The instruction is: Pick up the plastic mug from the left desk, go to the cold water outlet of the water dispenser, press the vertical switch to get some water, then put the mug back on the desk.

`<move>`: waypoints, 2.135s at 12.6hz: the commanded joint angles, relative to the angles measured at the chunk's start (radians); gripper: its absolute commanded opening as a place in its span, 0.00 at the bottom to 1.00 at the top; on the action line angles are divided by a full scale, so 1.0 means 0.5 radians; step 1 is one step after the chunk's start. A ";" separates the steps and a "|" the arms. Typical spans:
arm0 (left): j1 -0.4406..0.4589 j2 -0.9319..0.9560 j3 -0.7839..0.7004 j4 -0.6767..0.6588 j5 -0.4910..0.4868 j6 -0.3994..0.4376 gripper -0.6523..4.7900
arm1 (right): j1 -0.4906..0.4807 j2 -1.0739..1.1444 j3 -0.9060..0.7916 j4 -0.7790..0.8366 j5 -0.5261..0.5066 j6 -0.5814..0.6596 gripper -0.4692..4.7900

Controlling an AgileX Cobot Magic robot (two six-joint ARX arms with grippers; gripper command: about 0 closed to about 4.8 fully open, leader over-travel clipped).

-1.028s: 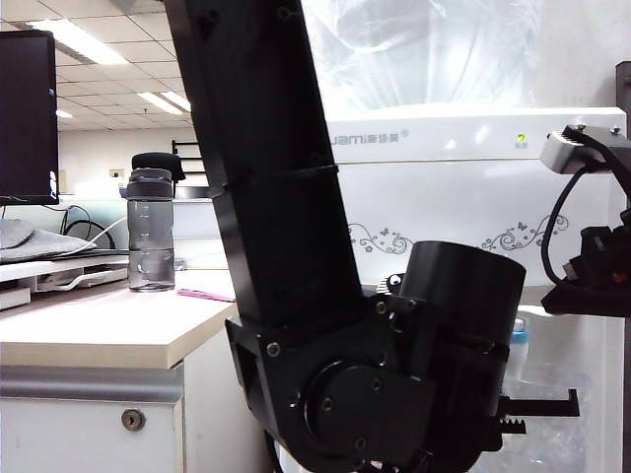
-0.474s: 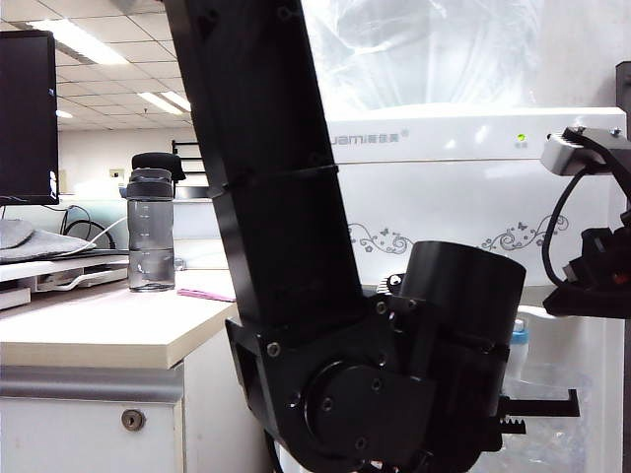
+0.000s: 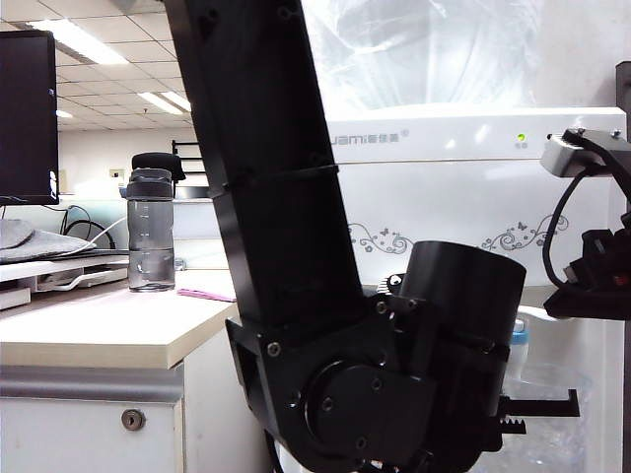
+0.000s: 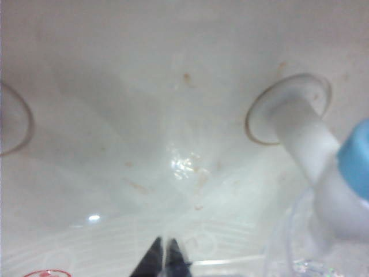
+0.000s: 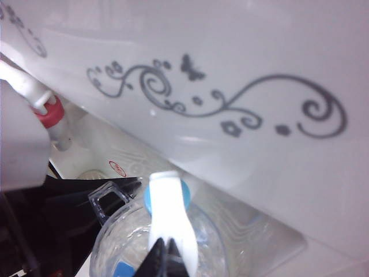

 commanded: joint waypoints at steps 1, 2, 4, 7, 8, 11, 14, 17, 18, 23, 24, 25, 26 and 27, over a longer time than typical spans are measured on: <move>-0.003 -0.014 0.013 0.086 -0.007 -0.013 0.11 | 0.000 0.018 -0.010 -0.136 0.031 -0.005 0.09; -0.003 -0.014 0.013 0.086 -0.007 -0.013 0.11 | 0.000 0.018 -0.010 -0.137 0.031 -0.005 0.09; -0.003 -0.014 0.013 0.086 -0.007 -0.013 0.11 | 0.000 0.019 -0.010 -0.139 0.039 -0.005 0.09; -0.003 -0.014 0.013 0.086 -0.008 -0.013 0.11 | 0.000 0.019 -0.010 -0.160 0.047 -0.006 0.09; -0.003 -0.014 0.014 0.086 -0.007 -0.013 0.11 | 0.000 0.019 -0.010 -0.163 0.047 -0.006 0.09; -0.003 -0.014 0.014 0.086 -0.008 -0.013 0.11 | 0.000 0.019 -0.010 -0.163 0.047 -0.006 0.09; -0.004 -0.014 0.014 0.086 -0.008 -0.013 0.11 | 0.000 0.027 -0.009 -0.162 0.047 -0.006 0.09; -0.004 -0.014 0.014 0.086 -0.008 -0.013 0.11 | 0.001 0.062 -0.009 -0.149 0.045 -0.006 0.09; -0.004 -0.014 0.014 0.086 -0.007 -0.013 0.11 | 0.001 0.062 -0.009 -0.119 0.046 -0.005 0.09; -0.004 -0.014 0.014 0.086 -0.007 -0.013 0.11 | 0.002 0.062 -0.007 -0.040 0.045 -0.005 0.09; -0.004 -0.014 0.014 0.086 -0.007 -0.013 0.11 | 0.002 0.062 -0.007 -0.040 0.045 -0.005 0.09; -0.004 -0.014 0.014 0.086 -0.008 -0.013 0.11 | 0.002 0.062 -0.007 -0.040 0.045 -0.005 0.09; -0.004 -0.014 0.014 0.086 -0.007 -0.013 0.11 | 0.002 0.062 -0.007 -0.040 0.045 -0.005 0.09; -0.004 -0.014 0.014 0.086 -0.008 -0.013 0.11 | 0.002 0.062 -0.007 -0.040 0.045 -0.005 0.09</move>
